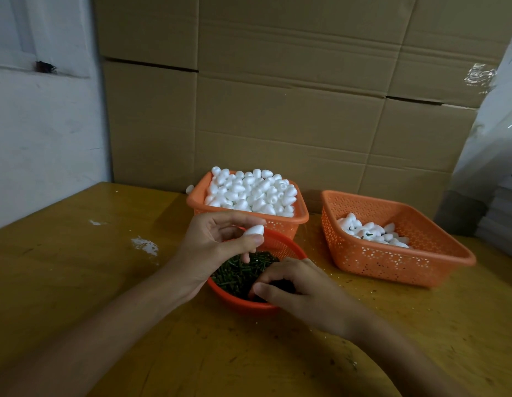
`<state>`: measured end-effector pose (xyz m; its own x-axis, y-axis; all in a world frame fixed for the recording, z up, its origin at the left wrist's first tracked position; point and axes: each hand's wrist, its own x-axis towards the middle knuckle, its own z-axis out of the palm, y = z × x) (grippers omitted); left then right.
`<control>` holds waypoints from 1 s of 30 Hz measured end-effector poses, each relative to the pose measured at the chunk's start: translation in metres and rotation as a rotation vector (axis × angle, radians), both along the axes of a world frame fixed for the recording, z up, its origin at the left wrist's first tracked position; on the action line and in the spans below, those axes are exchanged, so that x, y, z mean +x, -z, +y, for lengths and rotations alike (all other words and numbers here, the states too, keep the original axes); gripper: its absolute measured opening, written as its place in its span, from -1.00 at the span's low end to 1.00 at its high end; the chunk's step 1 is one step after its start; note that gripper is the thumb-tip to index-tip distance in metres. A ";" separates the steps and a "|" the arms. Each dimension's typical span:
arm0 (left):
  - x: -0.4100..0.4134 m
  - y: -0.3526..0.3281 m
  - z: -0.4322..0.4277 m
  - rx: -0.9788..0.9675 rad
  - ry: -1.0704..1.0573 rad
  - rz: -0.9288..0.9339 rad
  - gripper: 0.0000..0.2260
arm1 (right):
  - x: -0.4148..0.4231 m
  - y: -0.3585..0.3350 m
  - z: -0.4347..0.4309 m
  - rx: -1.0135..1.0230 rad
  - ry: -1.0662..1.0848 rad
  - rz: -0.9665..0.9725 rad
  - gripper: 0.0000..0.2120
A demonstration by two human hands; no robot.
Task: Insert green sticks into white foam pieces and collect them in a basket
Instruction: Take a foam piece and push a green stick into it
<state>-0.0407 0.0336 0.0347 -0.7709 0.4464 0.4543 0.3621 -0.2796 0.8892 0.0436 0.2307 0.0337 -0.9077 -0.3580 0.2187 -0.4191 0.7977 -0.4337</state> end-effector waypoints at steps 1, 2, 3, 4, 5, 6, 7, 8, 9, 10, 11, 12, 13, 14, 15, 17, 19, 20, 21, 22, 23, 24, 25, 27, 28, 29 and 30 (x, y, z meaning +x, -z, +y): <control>0.000 0.000 0.000 0.007 0.004 -0.004 -0.81 | 0.000 0.001 -0.001 -0.043 0.024 0.003 -0.78; 0.000 -0.001 0.000 0.015 0.008 -0.010 -0.81 | -0.001 0.003 -0.001 -0.078 0.051 0.008 -0.81; 0.001 -0.001 0.000 0.024 0.011 -0.015 -0.81 | -0.001 0.004 -0.002 -0.104 0.077 0.018 -0.85; 0.001 -0.001 0.000 0.031 0.015 -0.020 -0.81 | -0.001 0.006 -0.003 -0.123 0.099 0.030 -0.88; 0.000 -0.001 0.000 0.038 0.019 -0.025 -0.81 | -0.002 0.008 -0.004 -0.141 0.117 0.039 -0.91; 0.000 -0.001 0.001 0.043 0.024 -0.031 -0.81 | -0.002 0.010 -0.004 -0.160 0.130 0.046 -0.94; 0.000 -0.001 0.001 0.047 0.028 -0.035 -0.81 | -0.002 0.011 -0.005 -0.178 0.139 0.051 -0.95; 0.000 0.000 0.001 0.048 0.032 -0.039 -0.79 | -0.002 0.011 -0.005 -0.193 0.145 0.057 -0.95; -0.001 0.000 0.001 0.048 0.034 -0.039 -0.77 | -0.002 0.011 -0.005 -0.206 0.150 0.060 -0.96; -0.001 0.000 0.001 0.048 0.034 -0.038 -0.75 | -0.002 0.011 -0.006 -0.215 0.153 0.062 -0.96; -0.001 0.000 0.001 0.051 0.032 -0.037 -0.74 | -0.002 0.011 -0.007 -0.225 0.156 0.065 -0.97; -0.001 0.000 0.001 0.057 0.029 -0.037 -0.74 | -0.002 0.012 -0.008 -0.236 0.160 0.074 -0.96; -0.001 -0.001 0.001 0.061 0.024 -0.042 -0.74 | -0.002 0.013 -0.009 -0.247 0.166 0.087 -0.96; -0.001 -0.001 0.000 0.063 0.019 -0.048 -0.75 | -0.001 0.013 -0.010 -0.255 0.174 0.102 -0.95; -0.001 -0.001 0.000 0.063 0.015 -0.053 -0.77 | -0.001 0.014 -0.010 -0.260 0.183 0.117 -0.93; -0.001 -0.002 0.001 0.063 0.014 -0.062 -0.79 | -0.001 0.015 -0.011 -0.262 0.197 0.139 -0.90; 0.000 -0.003 0.001 0.072 0.017 -0.072 -0.79 | 0.000 0.015 -0.012 -0.262 0.205 0.153 -0.90; 0.001 -0.004 0.001 0.078 0.021 -0.077 -0.79 | 0.000 0.016 -0.012 -0.264 0.209 0.158 -0.90; 0.001 -0.004 0.001 0.083 0.026 -0.081 -0.80 | 0.000 0.016 -0.013 -0.267 0.213 0.162 -0.90; 0.001 -0.004 0.001 0.084 0.030 -0.083 -0.81 | 0.001 0.016 -0.013 -0.270 0.218 0.166 -0.90; 0.001 -0.005 0.001 0.083 0.033 -0.088 -0.82 | 0.001 0.016 -0.013 -0.276 0.222 0.168 -0.89; 0.001 -0.005 0.002 0.082 0.033 -0.095 -0.82 | 0.001 0.016 -0.013 -0.284 0.226 0.170 -0.88; 0.001 -0.004 0.001 0.080 0.031 -0.101 -0.82 | 0.001 0.016 -0.013 -0.293 0.230 0.171 -0.87; 0.001 -0.004 0.001 0.079 0.031 -0.111 -0.83 | 0.002 0.017 -0.013 -0.305 0.242 0.179 -0.85; 0.001 -0.004 0.001 0.080 0.034 -0.113 -0.84 | 0.002 0.017 -0.014 -0.311 0.247 0.185 -0.85; 0.001 -0.004 0.001 0.083 0.036 -0.114 -0.83 | 0.001 0.018 -0.014 -0.317 0.250 0.194 -0.84; 0.001 -0.003 0.001 0.089 0.039 -0.113 -0.82 | 0.001 0.018 -0.014 -0.321 0.252 0.205 -0.83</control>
<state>-0.0399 0.0345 0.0382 -0.8023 0.4389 0.4047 0.2483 -0.3711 0.8948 0.0447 0.2165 0.0155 -0.8843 -0.0160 0.4667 -0.3320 0.7245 -0.6041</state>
